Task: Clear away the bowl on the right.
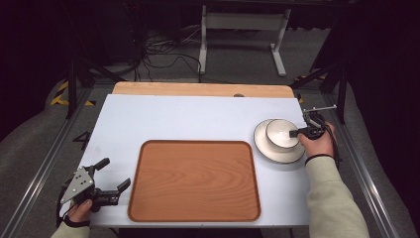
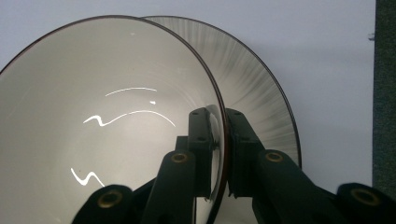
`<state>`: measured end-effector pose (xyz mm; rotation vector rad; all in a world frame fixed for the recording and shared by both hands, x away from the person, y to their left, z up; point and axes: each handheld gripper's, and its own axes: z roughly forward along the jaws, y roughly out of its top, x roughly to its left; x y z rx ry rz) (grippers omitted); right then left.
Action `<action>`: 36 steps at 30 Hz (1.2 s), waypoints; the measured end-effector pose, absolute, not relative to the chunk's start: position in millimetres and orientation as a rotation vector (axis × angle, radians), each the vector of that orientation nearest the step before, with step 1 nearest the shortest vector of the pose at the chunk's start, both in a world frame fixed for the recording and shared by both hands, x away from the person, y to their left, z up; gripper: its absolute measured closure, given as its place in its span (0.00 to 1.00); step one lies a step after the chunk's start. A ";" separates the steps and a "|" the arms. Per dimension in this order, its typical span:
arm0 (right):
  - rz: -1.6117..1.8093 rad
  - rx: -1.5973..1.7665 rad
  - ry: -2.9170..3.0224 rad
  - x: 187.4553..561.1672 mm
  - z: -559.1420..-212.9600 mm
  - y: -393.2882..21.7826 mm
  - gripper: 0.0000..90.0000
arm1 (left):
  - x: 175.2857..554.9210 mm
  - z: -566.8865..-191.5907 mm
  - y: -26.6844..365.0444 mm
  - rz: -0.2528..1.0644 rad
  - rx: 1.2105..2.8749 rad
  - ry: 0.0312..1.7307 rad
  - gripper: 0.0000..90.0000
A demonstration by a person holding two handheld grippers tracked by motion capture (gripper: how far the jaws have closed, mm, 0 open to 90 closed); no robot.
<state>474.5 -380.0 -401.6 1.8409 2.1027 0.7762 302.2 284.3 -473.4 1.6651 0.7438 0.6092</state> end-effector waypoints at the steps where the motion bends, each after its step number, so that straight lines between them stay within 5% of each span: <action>1: 0.779 1.861 2.092 473.8 -401.6 -380.1 0.92 | 302.2 -473.4 284.3 0.609 1.665 0.744 0.00; 36: 0.910 1.943 1.977 456.9 -334.8 -356.9 0.90 | 302.3 -473.5 284.3 0.609 1.663 0.744 0.00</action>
